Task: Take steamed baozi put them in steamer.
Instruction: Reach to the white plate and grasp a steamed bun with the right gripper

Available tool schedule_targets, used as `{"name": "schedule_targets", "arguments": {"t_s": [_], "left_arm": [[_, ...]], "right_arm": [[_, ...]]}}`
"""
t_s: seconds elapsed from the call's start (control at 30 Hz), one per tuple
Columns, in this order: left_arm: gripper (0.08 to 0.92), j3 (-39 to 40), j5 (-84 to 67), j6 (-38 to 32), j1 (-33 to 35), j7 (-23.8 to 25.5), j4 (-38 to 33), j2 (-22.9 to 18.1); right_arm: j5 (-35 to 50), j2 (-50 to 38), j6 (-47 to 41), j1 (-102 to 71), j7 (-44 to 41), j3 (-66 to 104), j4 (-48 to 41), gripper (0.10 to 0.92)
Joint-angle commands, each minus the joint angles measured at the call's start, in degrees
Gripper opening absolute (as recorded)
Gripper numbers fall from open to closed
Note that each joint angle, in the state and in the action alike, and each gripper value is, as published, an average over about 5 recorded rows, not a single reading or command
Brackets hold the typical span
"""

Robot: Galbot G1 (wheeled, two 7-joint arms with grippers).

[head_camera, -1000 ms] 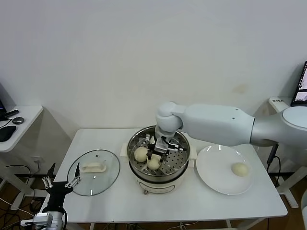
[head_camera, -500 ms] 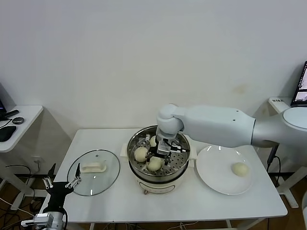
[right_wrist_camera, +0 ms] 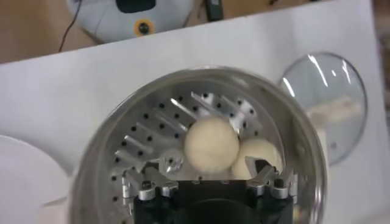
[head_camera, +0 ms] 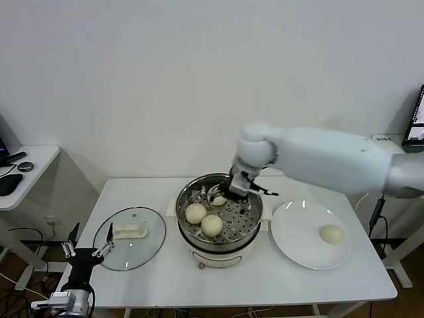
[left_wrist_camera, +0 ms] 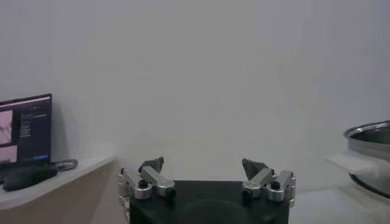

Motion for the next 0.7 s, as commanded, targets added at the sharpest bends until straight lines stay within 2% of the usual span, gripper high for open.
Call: {"name": "schedule_targets", "arguments": {"t_s": [0.03,0.2,0.37,0.7], "left_arm": [[0.823,0.66,0.04,0.08,-0.42,0.07,0.01,0.61],[0.823,2.01,0.22,0.11,-1.05,0.10,0.29,0.94],[0.823,3.10,0.59,0.09,-1.45,0.15,0.81,0.91],[0.823,3.19,1.21,0.46,-1.17,0.23,0.60,0.25]], "right_arm": [[4.92,-26.28,-26.71,1.85,-1.28,3.35,10.95,0.823],[1.46,-38.72,-31.65,-5.72,-1.54,8.87,13.02,0.823],[-6.24,-47.45,-29.42,-26.03,-1.49,25.00,10.40,0.823],[-14.99,-41.00,-25.21,-50.22,0.05,44.73,-3.36,0.823]]}}
